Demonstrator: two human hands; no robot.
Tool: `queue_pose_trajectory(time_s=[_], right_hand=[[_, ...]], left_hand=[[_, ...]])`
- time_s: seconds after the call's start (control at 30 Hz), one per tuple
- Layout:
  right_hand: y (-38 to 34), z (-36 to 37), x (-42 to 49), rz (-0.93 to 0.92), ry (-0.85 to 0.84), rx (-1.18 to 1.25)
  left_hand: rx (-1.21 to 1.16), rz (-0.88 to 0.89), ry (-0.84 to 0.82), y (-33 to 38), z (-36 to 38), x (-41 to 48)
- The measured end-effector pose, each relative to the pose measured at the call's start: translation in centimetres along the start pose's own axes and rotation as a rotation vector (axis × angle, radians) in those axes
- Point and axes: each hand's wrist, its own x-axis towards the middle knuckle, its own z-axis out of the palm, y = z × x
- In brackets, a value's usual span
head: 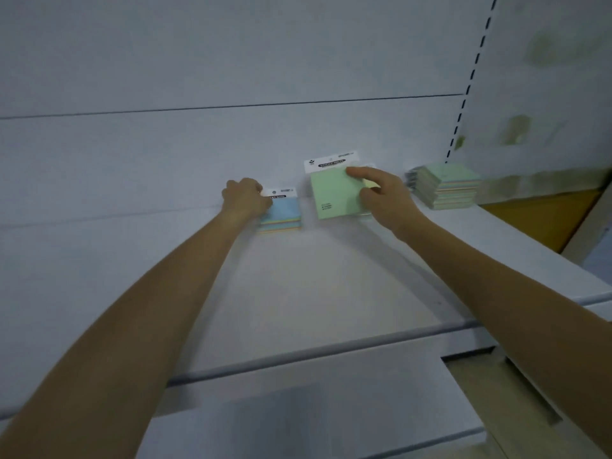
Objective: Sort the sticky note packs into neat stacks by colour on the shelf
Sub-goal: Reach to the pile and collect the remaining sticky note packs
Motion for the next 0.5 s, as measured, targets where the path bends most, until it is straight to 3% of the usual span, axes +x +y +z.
queue_pose_trajectory(time_s=[0.1, 0.2, 0.33, 0.5], right_hand=[[1.2, -3.7, 0.5, -0.007, 0.037, 0.045], [2.4, -6.2, 1.4, -0.014, 0.087, 0.02], [4.5, -11.0, 1.9, 0.035, 0.146, -0.027], [6.2, -15.2, 3.3, 0.102, 0.21, -0.029]], left_hand=[[0.069, 0.28, 0.151, 2.9, 1.9, -1.8], [0.019, 0.543, 0.156, 5.7, 3.4, -4.2], [0.102, 0.767, -0.035, 10.2, 7.9, -7.5], [0.191, 0.812, -0.27, 13.3, 12.4, -9.1]])
